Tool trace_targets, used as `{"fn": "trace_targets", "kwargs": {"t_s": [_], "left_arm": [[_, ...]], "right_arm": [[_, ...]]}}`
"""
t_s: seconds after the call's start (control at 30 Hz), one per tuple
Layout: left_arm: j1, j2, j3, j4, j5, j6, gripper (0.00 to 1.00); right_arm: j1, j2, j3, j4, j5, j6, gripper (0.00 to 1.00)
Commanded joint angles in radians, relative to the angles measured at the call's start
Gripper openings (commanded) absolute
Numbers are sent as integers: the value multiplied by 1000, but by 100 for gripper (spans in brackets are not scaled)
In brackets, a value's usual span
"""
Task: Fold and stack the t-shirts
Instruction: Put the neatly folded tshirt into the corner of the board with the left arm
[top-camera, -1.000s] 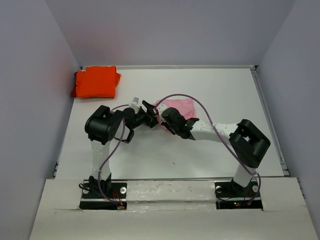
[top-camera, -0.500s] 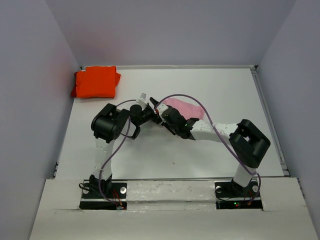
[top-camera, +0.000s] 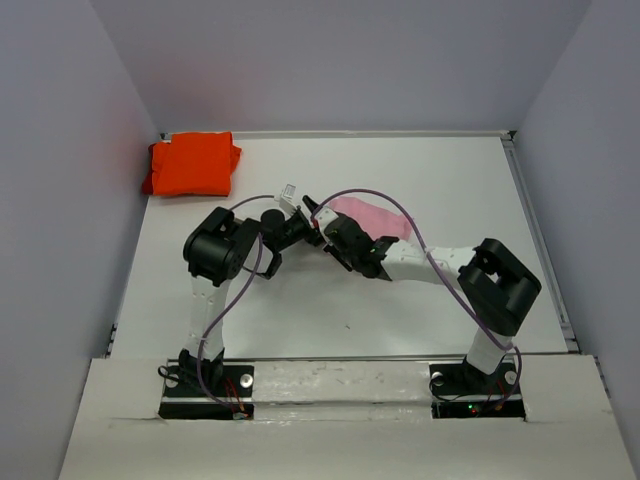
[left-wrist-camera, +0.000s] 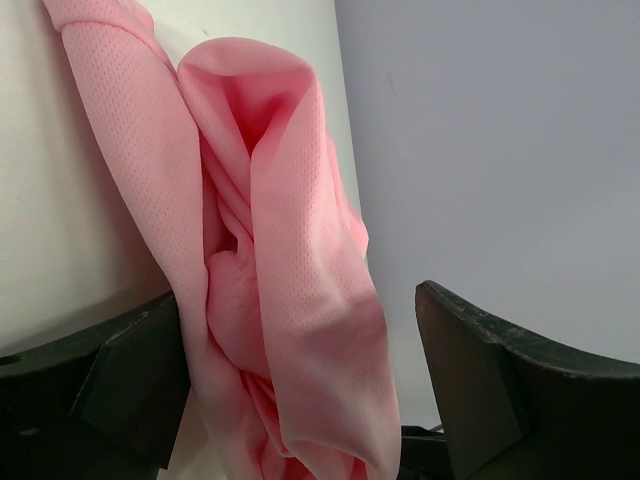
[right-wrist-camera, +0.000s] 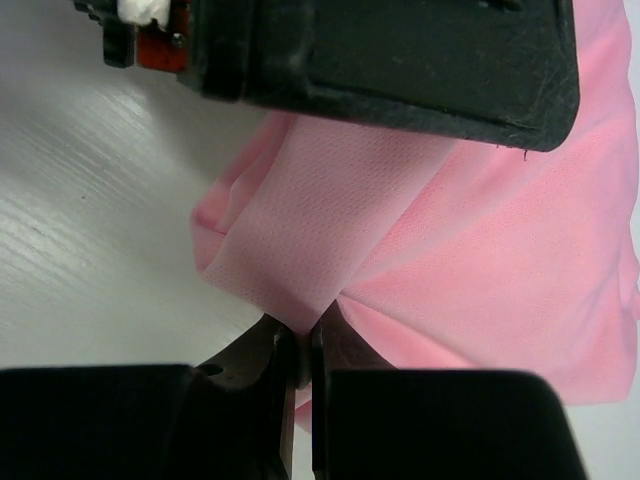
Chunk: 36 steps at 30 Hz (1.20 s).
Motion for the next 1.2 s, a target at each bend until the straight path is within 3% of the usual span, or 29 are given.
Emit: {"fn": "trace_targets", "kwargs": {"t_s": [0.0, 0.17, 0.53, 0.63, 0.67, 0.7, 0.83, 0.87, 0.9, 1.03, 1.1, 1.17], "left_arm": [[1, -4, -64, 88, -16, 38, 99], [1, -161, -46, -266, -85, 294, 99], [3, -192, -63, -272, -67, 298, 98], [3, -159, -64, -215, -51, 270, 86], [3, -128, -58, -180, -30, 246, 69], [1, -117, -54, -172, -22, 236, 63], [-2, -88, -53, -137, -14, 209, 54], [-2, -85, -52, -127, -4, 207, 37], [-2, -83, -50, -126, -2, 201, 34], [-5, -80, -44, -127, 10, 195, 50], [-8, -86, -44, -130, 13, 201, 70], [-9, -94, -44, -144, 13, 212, 72]], "right_arm": [[-1, -38, -6, 17, -15, 22, 0], [-1, -51, -37, 22, -22, 42, 0], [18, -95, -152, 22, -4, 117, 0], [18, -100, -150, 19, 8, 117, 0], [18, -101, -147, 17, 11, 117, 0], [18, -103, -146, 16, 13, 117, 0], [18, -112, -141, 11, 16, 116, 0], [18, -114, -138, 9, 18, 113, 0], [18, -112, -138, 9, 21, 113, 0], [18, -104, -130, 8, 16, 111, 0], [18, -101, -124, 6, 11, 108, 0], [18, -103, -120, 8, 11, 105, 0]]}}
